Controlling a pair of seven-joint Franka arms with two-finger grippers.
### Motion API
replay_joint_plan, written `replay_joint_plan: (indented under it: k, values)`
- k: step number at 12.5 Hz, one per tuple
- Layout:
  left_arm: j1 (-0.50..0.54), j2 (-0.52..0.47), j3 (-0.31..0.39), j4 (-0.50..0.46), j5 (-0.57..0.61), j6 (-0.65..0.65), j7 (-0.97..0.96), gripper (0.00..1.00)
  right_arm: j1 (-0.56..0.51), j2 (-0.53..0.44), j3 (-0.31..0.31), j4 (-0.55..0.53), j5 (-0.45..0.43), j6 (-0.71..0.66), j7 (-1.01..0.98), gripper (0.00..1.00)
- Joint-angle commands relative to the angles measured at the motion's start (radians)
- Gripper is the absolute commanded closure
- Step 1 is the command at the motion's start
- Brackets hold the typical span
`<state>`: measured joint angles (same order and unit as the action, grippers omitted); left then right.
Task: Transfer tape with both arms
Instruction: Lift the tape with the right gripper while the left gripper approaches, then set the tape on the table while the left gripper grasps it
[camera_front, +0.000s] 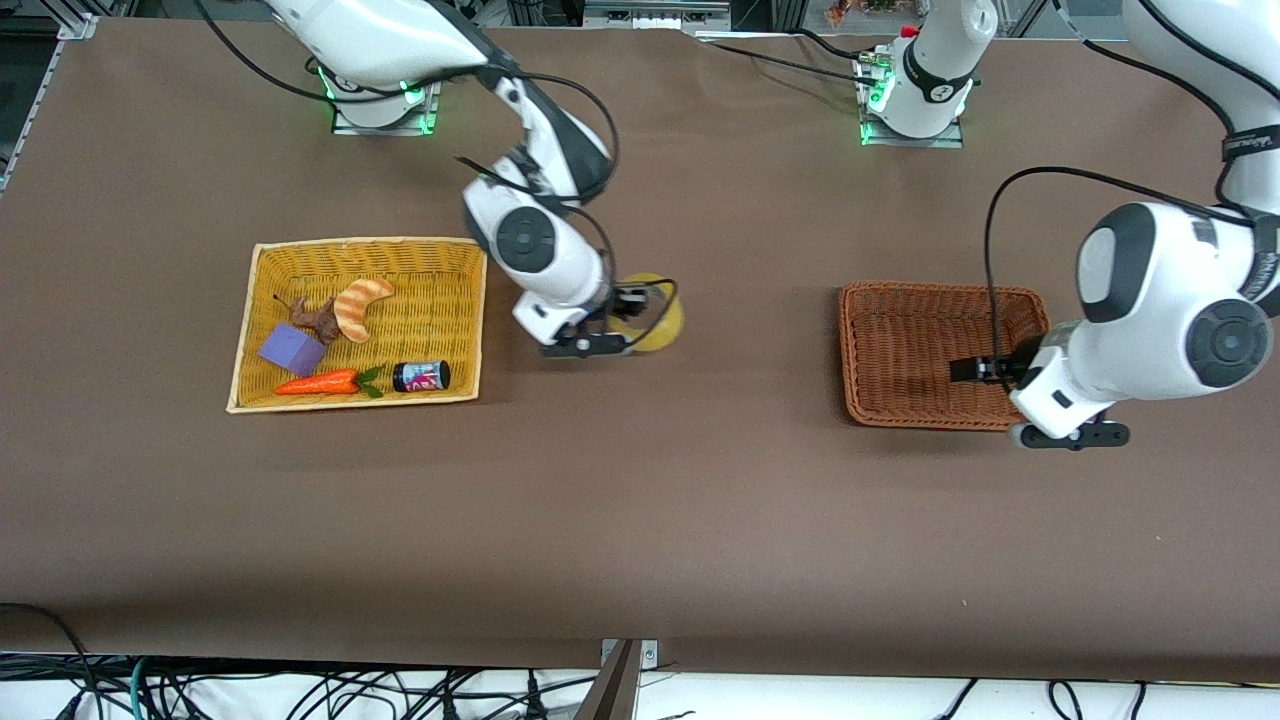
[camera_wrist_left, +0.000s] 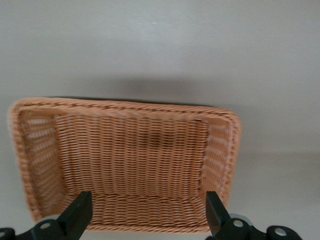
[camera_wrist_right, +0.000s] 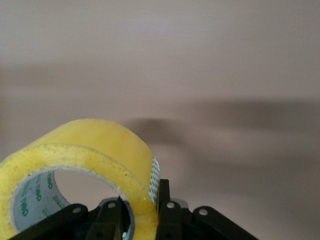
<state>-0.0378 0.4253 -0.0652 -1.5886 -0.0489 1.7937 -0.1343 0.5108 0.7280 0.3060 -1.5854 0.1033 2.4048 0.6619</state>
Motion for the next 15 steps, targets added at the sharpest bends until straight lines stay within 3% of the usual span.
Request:
replay_joint_plan:
  k: [1,2,3,7,10,12,15]
  values:
    - [0.01,-0.025,-0.047,-0.08,-0.028,0.078,-0.021,0.0,0.069,0.119,-0.004,0.11,0.013,0.097,0.085,0.96]
    - [0.01,-0.026,-0.054,-0.1,-0.028,0.102,-0.034,0.0,0.086,0.123,-0.005,0.11,0.006,0.108,0.099,0.54]
    - [0.012,-0.028,-0.077,-0.116,-0.028,0.116,-0.065,0.0,0.087,0.119,-0.005,0.11,0.0,0.105,0.096,0.01]
    - [0.012,-0.031,-0.159,-0.172,0.035,0.174,-0.207,0.0,0.0,0.001,-0.011,0.113,-0.002,-0.134,0.061,0.0]
    - [0.012,-0.023,-0.241,-0.244,0.037,0.301,-0.326,0.0,-0.13,-0.168,-0.075,0.108,-0.002,-0.427,-0.176,0.0]
    - [0.007,-0.007,-0.293,-0.281,0.038,0.384,-0.41,0.0,-0.137,-0.232,-0.241,0.111,-0.004,-0.62,-0.331,0.0]
    - [-0.027,0.071,-0.381,-0.283,0.202,0.44,-0.586,0.0,-0.135,-0.303,-0.477,0.116,0.015,-0.71,-0.595,0.0]
